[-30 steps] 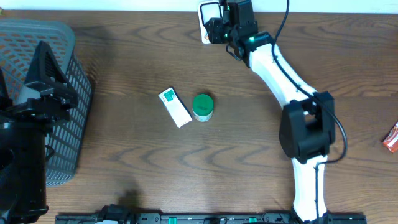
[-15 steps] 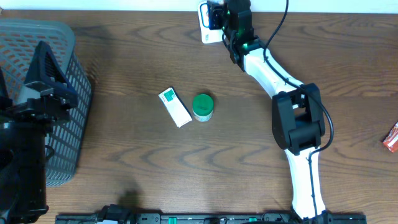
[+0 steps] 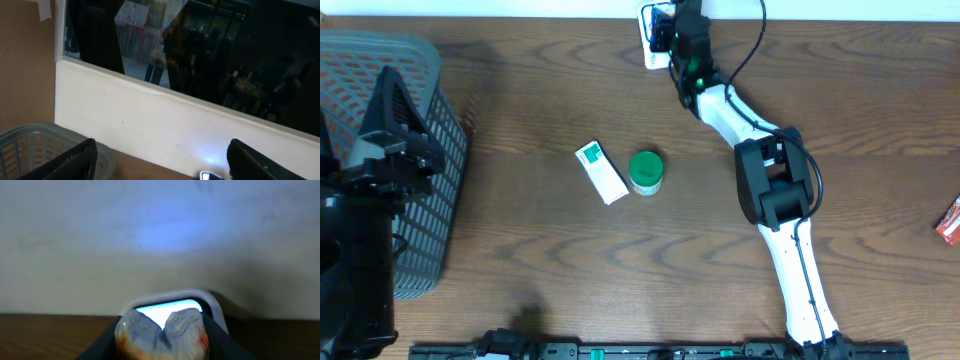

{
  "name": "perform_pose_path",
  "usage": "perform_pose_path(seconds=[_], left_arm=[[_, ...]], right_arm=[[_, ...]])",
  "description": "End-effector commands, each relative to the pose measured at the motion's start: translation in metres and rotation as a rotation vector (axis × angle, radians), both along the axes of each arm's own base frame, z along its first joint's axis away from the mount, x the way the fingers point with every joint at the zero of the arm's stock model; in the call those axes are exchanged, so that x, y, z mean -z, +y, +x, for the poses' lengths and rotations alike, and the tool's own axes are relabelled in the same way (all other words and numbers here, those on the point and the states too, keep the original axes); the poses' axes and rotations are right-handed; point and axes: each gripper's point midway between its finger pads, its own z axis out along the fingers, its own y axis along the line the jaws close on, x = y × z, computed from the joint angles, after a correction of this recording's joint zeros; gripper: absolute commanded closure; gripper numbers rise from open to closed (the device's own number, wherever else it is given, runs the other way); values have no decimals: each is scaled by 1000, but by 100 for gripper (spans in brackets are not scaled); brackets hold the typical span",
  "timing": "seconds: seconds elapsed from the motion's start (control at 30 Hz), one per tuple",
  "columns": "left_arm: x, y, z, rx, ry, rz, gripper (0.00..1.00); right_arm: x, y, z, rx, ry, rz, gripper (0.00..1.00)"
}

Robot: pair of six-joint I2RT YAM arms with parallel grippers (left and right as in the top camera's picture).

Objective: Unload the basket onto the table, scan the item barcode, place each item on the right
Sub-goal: 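Carry the tissue pack to the right table edge and drop it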

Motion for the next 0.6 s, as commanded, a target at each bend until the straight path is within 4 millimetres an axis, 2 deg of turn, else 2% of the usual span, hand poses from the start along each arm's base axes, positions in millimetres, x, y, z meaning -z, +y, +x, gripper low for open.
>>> perform_pose_path(seconds=[0.0, 0.07, 0.2, 0.33, 0.4, 0.47, 0.57], left_arm=[[-1, 2, -1, -8, -6, 1, 17], [-1, 2, -1, -8, -6, 1, 17], [-1, 2, -1, -8, -6, 1, 17], [-1, 2, -1, -8, -6, 1, 17], [-1, 2, -1, -8, -6, 1, 17], [-1, 2, -1, -8, -6, 1, 17], [-1, 2, -1, -8, -6, 1, 17]], right_arm=[[-16, 1, 7, 9, -9, 24, 74], [-30, 4, 7, -12, 0, 23, 75], [-74, 3, -4, -40, 53, -33, 85], [-134, -11, -34, -52, 91, -148, 85], [-161, -30, -58, -10, 144, -209, 86], [-179, -56, -85, 62, 211, -289, 87], [-192, -113, -134, 190, 357, -450, 92]])
